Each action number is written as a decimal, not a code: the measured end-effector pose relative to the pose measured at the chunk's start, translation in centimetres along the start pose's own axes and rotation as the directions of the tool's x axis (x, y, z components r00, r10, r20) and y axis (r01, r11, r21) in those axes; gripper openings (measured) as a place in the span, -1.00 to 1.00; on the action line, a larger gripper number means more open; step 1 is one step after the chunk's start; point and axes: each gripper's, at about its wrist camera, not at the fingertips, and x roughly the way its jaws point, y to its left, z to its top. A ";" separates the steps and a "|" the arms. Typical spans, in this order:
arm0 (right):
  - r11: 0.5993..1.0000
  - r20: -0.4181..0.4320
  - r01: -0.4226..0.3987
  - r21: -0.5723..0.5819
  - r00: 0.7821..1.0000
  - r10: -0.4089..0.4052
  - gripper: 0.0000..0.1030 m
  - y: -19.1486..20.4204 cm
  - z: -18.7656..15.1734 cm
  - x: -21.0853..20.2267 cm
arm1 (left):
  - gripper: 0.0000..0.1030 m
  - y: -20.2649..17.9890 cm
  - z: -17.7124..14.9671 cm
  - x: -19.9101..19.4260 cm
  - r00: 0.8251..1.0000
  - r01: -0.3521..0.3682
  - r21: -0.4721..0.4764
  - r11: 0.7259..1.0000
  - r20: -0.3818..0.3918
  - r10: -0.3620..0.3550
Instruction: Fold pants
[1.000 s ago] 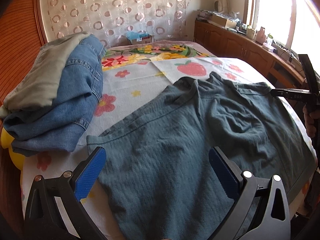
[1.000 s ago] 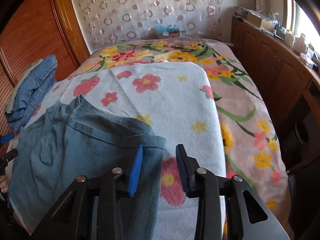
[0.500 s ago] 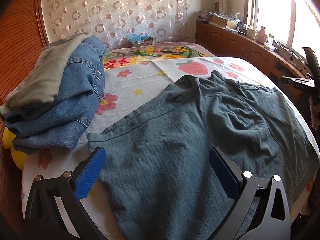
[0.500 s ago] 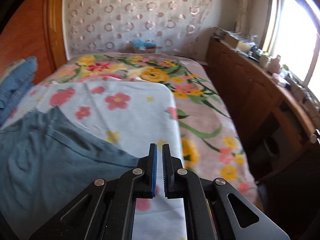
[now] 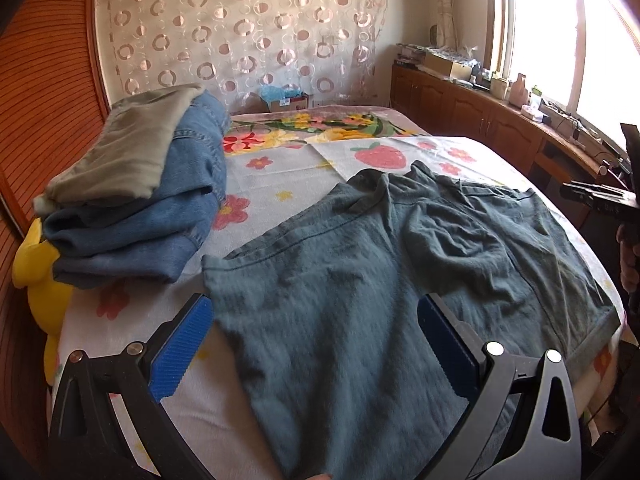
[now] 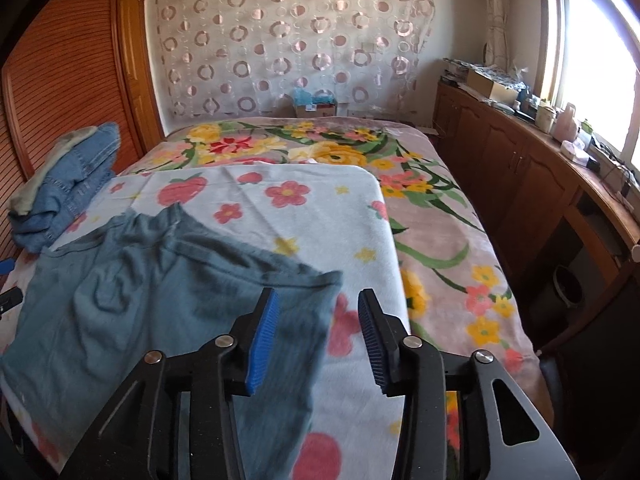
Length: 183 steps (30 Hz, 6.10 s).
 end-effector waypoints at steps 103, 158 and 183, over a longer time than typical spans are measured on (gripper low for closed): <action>0.974 0.054 -0.179 0.136 0.983 0.173 -0.10 -0.2 -11.4 -6.7 | -0.23 -20.7 5.5 -4.9 0.947 0.315 0.324 0.892 -0.041 -0.319; 0.978 0.002 -0.203 0.038 0.979 0.203 -0.86 1.0 -9.6 -9.7 | -0.60 -13.3 -4.2 -4.3 0.918 0.396 0.217 0.892 -0.109 -0.381; 0.989 -0.032 -0.114 0.091 0.993 0.117 -0.48 -1.2 -11.0 -9.4 | 0.38 -11.0 -1.6 -3.3 0.951 0.308 0.137 0.941 -0.072 -0.301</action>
